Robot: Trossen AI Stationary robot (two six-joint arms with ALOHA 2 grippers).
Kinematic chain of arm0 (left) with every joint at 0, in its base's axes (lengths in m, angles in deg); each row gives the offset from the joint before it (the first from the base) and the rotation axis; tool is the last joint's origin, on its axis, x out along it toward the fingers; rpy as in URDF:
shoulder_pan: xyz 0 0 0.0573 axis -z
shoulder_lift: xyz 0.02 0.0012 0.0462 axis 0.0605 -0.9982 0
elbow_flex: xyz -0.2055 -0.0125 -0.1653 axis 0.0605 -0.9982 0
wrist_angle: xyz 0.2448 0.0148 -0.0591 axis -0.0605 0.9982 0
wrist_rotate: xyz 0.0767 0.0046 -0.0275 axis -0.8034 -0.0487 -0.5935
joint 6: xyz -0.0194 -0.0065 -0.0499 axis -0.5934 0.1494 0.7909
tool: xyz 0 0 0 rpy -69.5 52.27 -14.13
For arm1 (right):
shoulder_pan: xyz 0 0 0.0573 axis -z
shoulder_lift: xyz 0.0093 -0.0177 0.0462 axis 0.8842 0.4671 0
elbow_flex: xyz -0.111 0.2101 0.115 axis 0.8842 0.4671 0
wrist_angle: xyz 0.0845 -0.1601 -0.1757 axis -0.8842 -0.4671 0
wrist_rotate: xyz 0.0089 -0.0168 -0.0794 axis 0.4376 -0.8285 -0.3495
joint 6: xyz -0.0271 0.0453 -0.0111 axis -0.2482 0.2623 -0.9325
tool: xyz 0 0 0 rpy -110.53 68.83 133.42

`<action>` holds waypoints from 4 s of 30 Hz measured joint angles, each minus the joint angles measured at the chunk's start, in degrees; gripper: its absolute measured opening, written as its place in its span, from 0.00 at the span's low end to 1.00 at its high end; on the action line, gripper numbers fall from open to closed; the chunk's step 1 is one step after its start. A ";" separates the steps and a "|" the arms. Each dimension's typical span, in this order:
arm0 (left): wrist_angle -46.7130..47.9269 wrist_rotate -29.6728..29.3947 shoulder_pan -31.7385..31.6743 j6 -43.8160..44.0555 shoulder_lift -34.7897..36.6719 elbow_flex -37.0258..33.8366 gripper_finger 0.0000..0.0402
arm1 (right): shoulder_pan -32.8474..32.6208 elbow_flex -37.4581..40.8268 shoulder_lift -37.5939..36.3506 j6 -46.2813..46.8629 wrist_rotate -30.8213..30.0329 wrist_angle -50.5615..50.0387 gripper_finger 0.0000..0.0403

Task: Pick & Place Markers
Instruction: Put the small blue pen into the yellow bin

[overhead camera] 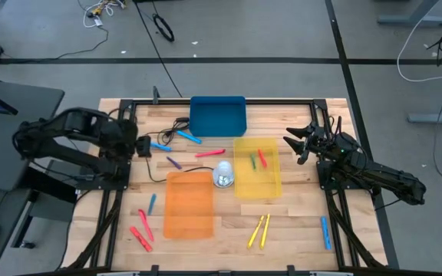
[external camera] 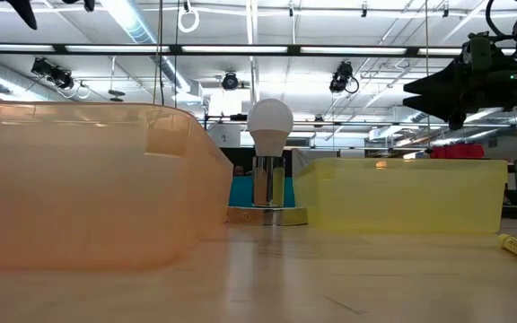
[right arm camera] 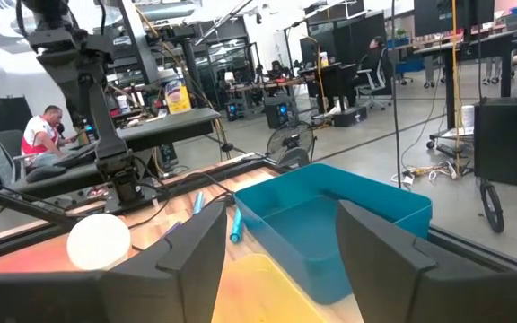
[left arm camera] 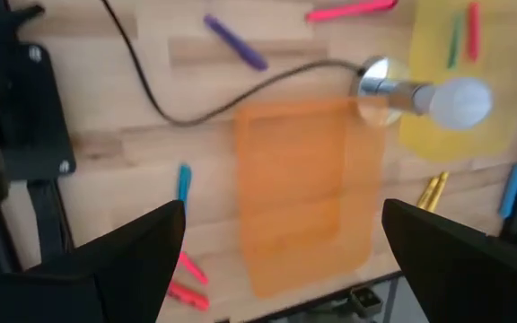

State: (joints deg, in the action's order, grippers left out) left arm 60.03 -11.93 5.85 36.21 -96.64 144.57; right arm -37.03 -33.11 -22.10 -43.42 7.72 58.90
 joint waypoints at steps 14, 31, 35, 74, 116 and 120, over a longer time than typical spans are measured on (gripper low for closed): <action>2.32 2.60 8.21 8.41 -5.73 -0.02 0.95 | 0.01 -0.02 0.02 0.00 -0.01 0.00 0.52; 3.73 4.09 21.34 15.87 -13.19 -0.04 0.95 | 0.02 -0.02 0.02 0.00 0.00 0.00 0.52; 3.77 4.10 22.36 15.79 -14.95 -0.04 0.95 | 0.01 -0.02 0.02 0.00 0.00 0.00 0.52; -13.85 8.99 25.06 16.05 -15.83 -22.23 0.95 | 0.01 -0.02 0.02 0.00 -0.01 0.00 0.52; -41.70 6.98 25.10 15.69 -21.46 -41.55 0.95 | 0.02 -0.02 0.02 0.00 -0.02 0.02 0.52; -43.26 5.46 25.56 14.58 -22.31 -41.44 0.95 | 0.00 -0.02 0.02 0.00 -0.02 0.00 0.52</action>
State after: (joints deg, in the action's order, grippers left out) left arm 16.77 -6.47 31.41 50.79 -118.95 103.13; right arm -37.03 -33.14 -22.08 -43.42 7.70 58.91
